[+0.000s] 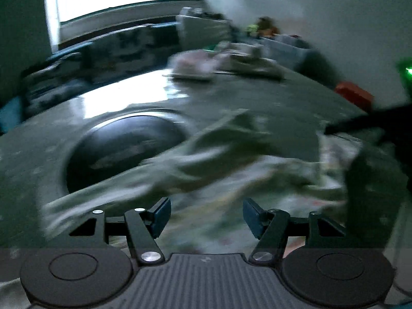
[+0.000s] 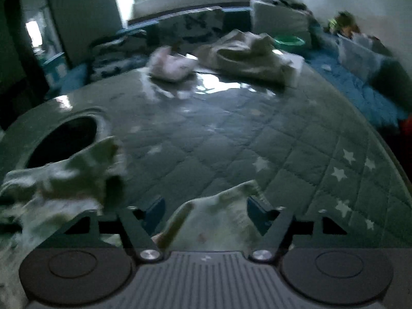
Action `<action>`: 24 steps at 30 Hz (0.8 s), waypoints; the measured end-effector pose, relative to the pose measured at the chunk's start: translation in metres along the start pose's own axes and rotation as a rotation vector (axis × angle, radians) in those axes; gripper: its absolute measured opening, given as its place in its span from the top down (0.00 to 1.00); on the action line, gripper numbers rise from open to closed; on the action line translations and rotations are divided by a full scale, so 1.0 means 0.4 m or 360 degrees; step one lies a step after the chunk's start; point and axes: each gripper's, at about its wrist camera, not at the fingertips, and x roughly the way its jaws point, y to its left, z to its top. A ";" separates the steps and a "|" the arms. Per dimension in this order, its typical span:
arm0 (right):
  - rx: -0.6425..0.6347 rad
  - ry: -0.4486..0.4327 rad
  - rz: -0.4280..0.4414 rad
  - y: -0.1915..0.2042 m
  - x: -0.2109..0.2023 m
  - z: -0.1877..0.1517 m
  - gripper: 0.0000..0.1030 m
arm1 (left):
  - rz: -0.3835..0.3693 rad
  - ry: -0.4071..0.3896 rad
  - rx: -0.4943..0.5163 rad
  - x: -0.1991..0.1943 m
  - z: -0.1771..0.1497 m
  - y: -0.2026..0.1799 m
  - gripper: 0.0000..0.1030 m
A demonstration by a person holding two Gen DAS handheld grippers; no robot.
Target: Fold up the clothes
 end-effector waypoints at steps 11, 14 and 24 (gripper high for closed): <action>-0.0091 0.0083 -0.0100 -0.004 0.073 0.030 0.61 | -0.0339 0.0081 0.0208 0.079 0.022 -0.153 0.37; -0.0132 0.0078 -0.0129 -0.003 0.077 0.035 0.74 | -0.0384 0.0100 0.0233 0.093 0.018 -0.173 0.37; -0.0145 -0.0111 -0.0018 0.008 0.019 0.057 0.94 | -0.0474 0.0097 0.0224 0.102 0.018 -0.192 0.37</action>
